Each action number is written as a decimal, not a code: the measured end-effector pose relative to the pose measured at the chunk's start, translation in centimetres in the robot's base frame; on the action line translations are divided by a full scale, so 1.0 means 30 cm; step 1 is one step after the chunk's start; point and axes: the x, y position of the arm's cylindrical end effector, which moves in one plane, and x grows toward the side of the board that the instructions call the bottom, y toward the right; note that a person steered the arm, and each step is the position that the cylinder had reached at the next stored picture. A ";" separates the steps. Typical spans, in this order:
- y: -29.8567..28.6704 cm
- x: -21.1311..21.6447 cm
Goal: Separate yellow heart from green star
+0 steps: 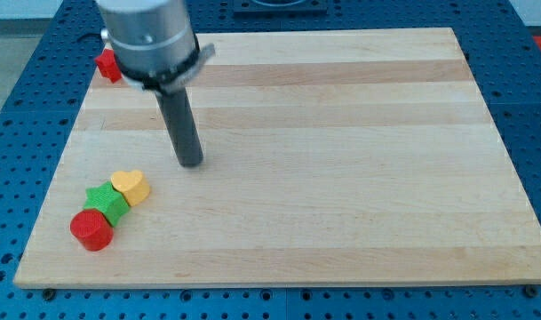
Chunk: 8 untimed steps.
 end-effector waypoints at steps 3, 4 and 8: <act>-0.197 0.248; -0.260 0.184; -0.331 -0.023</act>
